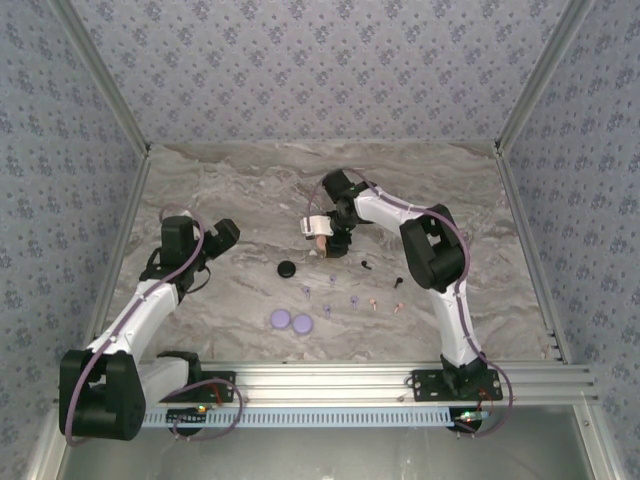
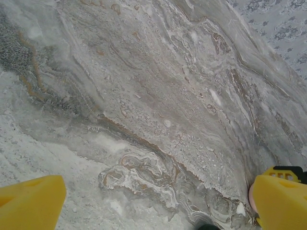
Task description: Insert the wireless bluetooth earbuds into the charging case
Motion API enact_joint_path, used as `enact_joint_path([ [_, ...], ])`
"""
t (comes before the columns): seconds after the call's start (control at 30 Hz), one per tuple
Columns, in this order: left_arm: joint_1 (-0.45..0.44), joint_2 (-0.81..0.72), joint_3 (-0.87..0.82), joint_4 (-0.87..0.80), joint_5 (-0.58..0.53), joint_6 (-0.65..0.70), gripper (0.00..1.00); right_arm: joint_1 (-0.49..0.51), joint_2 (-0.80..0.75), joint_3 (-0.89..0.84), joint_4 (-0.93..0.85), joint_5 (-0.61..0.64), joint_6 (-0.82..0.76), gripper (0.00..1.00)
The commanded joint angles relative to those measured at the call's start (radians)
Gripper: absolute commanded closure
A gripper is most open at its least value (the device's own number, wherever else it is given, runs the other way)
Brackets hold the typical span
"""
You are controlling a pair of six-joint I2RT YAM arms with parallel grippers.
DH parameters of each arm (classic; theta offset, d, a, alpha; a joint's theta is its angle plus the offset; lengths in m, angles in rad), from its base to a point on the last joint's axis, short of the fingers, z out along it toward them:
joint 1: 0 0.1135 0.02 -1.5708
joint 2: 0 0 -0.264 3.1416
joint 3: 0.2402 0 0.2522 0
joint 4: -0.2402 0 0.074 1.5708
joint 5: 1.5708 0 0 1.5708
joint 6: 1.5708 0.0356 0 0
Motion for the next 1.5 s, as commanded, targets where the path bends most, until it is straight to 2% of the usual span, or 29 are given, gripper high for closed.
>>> enact_joint_path([
  [0.0,-0.007,-0.024,0.016,-0.014,0.003,0.022,0.01,0.002,0.025,0.018,-0.02,0.011,-0.024,0.44],
  [0.17,-0.009,-0.055,0.003,0.018,0.072,0.027,0.01,-0.006,-0.079,-0.07,0.084,-0.008,0.039,0.49],
  [0.4,-0.051,-0.077,0.029,0.116,0.277,-0.004,0.03,-0.029,-0.395,-0.327,0.342,-0.066,0.193,0.51],
  [0.63,-0.23,-0.029,0.109,0.242,0.418,-0.026,0.06,-0.022,-0.695,-0.579,0.553,-0.089,0.316,0.5],
  [0.8,-0.36,0.051,0.177,0.305,0.436,-0.042,0.1,-0.006,-0.844,-0.656,0.594,-0.091,0.354,0.5],
  [1.0,-0.438,0.136,0.226,0.372,0.453,-0.055,0.14,0.011,-0.929,-0.687,0.6,-0.093,0.373,0.49],
  [1.27,-0.508,0.218,0.283,0.396,0.466,-0.051,0.22,0.038,-0.943,-0.697,0.616,-0.081,0.387,0.49],
  [1.47,-0.537,0.275,0.301,0.427,0.46,-0.07,0.34,0.054,-0.941,-0.698,0.636,-0.069,0.39,0.48],
])
